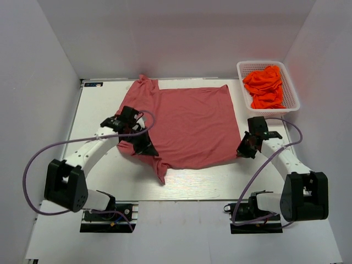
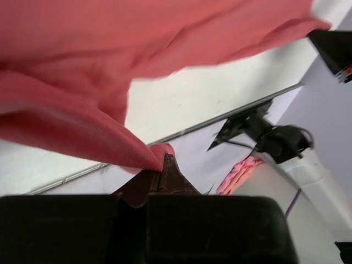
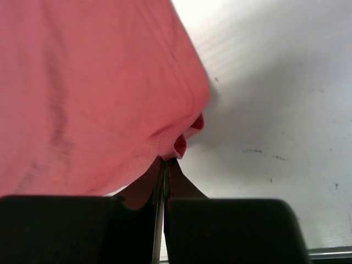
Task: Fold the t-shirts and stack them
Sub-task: Grap the side of the flattened tshirt closest away from the robot with both arms, then fold the flattened tshirt in 1/3 of the way
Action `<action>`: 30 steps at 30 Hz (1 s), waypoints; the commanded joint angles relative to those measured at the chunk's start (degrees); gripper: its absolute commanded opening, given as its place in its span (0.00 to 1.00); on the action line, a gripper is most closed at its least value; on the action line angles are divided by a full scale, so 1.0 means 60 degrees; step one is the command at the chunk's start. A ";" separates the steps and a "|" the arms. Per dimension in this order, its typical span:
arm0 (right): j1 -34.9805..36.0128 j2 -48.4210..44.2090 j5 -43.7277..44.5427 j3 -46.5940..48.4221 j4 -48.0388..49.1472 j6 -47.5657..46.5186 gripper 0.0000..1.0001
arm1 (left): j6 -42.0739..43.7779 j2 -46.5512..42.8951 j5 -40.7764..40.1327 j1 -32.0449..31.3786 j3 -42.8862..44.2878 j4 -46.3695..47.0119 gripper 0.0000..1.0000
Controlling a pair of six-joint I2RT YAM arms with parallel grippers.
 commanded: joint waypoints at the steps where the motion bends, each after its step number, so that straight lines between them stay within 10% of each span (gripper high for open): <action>1: 0.0055 0.0228 -0.0090 0.1001 -0.0164 -0.0205 0.00 | 0.0273 0.0672 0.0366 0.0172 0.0986 0.0619 0.00; 15: 0.0026 0.2074 0.0524 0.3626 -0.0867 -0.0849 0.00 | 0.0273 0.2812 -0.1187 0.1696 0.5483 0.0153 0.00; 30: -0.0018 0.4476 0.0994 0.6525 -0.0691 -0.1656 0.00 | 0.0185 0.3822 -0.1290 0.2853 0.6028 0.0298 0.00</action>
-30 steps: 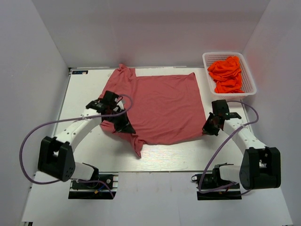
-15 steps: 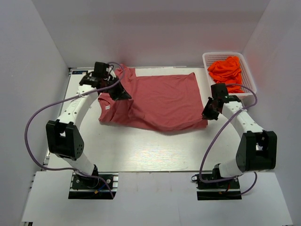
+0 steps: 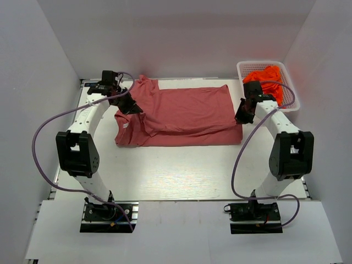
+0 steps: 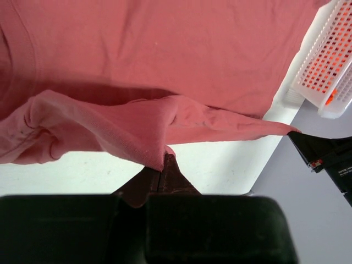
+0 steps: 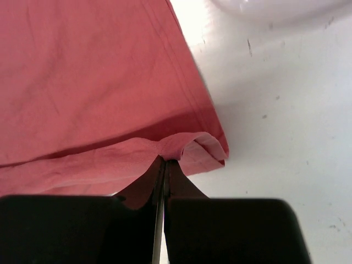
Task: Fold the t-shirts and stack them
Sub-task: Fold the flattened tshirt in 1/3 of the way
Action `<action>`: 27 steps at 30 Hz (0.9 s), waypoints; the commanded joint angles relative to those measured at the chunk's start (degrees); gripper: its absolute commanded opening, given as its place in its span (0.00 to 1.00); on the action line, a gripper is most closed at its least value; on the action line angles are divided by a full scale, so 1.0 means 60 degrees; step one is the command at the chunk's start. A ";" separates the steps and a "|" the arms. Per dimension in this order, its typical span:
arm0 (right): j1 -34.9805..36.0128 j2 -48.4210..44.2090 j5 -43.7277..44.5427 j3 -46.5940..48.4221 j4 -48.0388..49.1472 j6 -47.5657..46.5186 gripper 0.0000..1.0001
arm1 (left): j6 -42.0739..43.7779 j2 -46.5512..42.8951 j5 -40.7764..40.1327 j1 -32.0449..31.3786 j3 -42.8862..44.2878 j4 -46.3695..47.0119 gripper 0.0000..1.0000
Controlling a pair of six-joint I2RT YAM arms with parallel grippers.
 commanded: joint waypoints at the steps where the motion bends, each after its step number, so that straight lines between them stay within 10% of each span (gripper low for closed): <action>1: -0.0029 0.0513 0.0265 0.0794 0.0070 -0.0333 0.00 | 0.0007 -0.0052 0.0051 0.0215 0.0429 0.0080 0.00; 15: 0.0000 0.2594 0.0163 0.3048 0.0173 -0.1109 0.00 | 0.0593 0.2623 -0.0124 0.0392 0.2243 0.0285 0.01; 17: -0.0029 0.2886 0.0162 0.3356 0.0187 -0.1183 0.05 | 0.0593 0.3153 -0.0314 0.0479 0.2975 0.0140 0.19; 19: 0.0015 0.2961 -0.0202 0.3445 0.0275 -0.1562 0.19 | 0.0870 0.3915 -0.0490 0.0480 0.3985 -0.0140 0.71; 21: 0.0030 0.2948 -0.0788 0.3505 0.0377 -0.1827 0.30 | 0.1162 0.4514 -0.1119 0.0480 0.5273 -0.0724 1.00; 27: 0.0278 0.1574 -0.2208 0.2334 0.1285 -0.2340 0.63 | 0.1794 0.3555 -0.2174 0.0480 0.4844 -0.1533 1.00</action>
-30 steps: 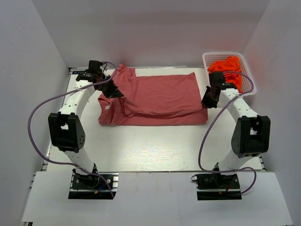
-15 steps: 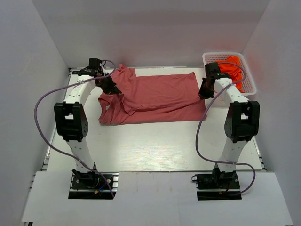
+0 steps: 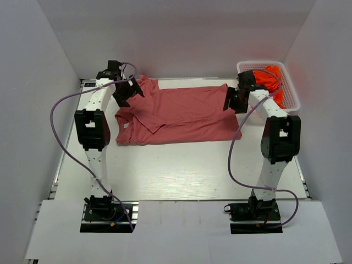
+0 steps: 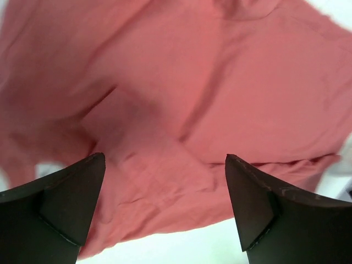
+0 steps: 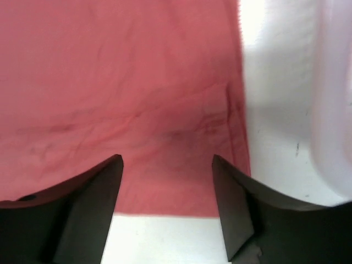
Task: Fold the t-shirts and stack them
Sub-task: Fold the flattened tshirt in 1/3 of the way
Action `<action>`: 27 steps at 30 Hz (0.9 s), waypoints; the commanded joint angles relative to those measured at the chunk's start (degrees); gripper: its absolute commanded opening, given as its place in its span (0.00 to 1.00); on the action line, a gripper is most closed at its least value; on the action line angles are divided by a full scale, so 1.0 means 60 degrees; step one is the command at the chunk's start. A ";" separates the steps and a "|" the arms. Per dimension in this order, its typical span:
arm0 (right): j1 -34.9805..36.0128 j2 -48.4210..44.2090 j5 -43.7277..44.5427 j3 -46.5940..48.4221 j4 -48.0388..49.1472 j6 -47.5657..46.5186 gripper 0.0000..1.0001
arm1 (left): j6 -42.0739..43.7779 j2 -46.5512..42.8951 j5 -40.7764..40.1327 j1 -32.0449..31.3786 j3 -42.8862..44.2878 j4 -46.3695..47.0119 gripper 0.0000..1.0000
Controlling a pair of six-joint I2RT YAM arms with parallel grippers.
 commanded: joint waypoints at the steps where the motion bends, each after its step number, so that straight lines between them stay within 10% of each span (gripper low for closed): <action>1: 0.0202 -0.1285 -0.1070 -0.0773 0.0764 -0.0497 0.75 | 0.0588 -0.1900 -0.0859 0.0072 -0.1173 -0.0462 1.00; 3: 0.0290 -0.1842 -0.1129 -0.1608 0.1013 -0.0424 0.90 | 0.0589 -0.3481 -0.1284 0.0072 -0.3267 0.0005 1.00; 13: 0.0159 -0.3074 0.0684 -0.4335 0.0796 0.0630 0.90 | -0.0772 -0.7426 -0.2997 0.0365 -1.0052 0.0871 1.00; 27: -0.0588 -0.2649 0.0248 -0.4996 0.1688 0.1232 0.90 | -0.0848 -0.6783 -0.1098 0.1420 -1.1227 0.4035 0.72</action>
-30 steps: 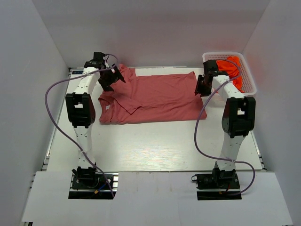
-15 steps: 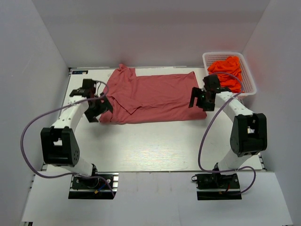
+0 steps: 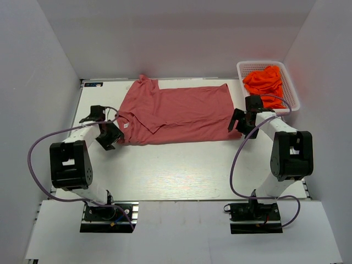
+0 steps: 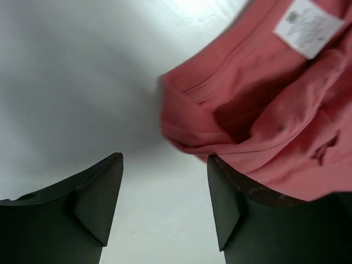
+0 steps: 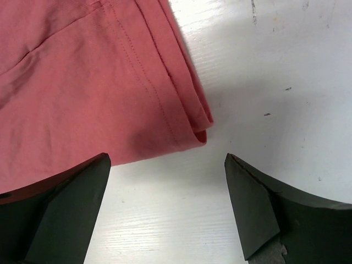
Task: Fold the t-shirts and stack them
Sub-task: Fold the flattened tshirt in 1/3 of the way
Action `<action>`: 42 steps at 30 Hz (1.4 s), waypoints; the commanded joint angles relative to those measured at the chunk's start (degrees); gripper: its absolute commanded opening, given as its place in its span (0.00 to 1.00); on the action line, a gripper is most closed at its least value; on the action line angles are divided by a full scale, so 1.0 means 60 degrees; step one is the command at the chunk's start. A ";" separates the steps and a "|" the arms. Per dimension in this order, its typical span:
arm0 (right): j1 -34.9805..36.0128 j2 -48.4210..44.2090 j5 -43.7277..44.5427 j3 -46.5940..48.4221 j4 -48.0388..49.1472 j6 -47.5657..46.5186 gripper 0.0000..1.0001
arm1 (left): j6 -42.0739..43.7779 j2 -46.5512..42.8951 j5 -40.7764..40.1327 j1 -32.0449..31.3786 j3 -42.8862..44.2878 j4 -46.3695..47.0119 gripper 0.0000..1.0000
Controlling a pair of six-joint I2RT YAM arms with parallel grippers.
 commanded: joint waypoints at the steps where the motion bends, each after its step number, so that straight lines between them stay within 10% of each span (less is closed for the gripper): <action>1: -0.0155 0.0097 -0.0149 -0.0092 0.0522 0.0193 0.90 | 0.0016 -0.0131 0.0915 0.0035 -0.0278 0.1424 0.67; 6: -0.0375 0.0215 -0.0397 -0.0268 0.0903 0.0106 0.90 | 0.0207 0.0337 0.1166 0.0035 -0.0279 0.1632 0.46; 10: -0.0463 0.0317 -0.0706 -0.0313 0.1284 0.0135 0.87 | 0.0207 0.0908 0.1268 0.0035 -0.0192 0.1399 0.00; 16: -0.0536 0.0873 -0.0677 -0.0327 0.1606 0.0193 0.81 | 0.0119 0.0690 0.1063 0.0035 0.0028 0.1017 0.00; 24: -0.0639 0.0906 -0.0121 -0.0502 0.1417 0.0691 0.00 | -0.0525 0.0309 0.0230 0.0035 0.0249 -0.0226 0.00; 42: -0.1210 -0.1130 0.0012 -0.2011 0.0347 0.0179 0.06 | -0.1463 -0.1200 -0.1237 0.0123 -0.1583 -0.3449 0.00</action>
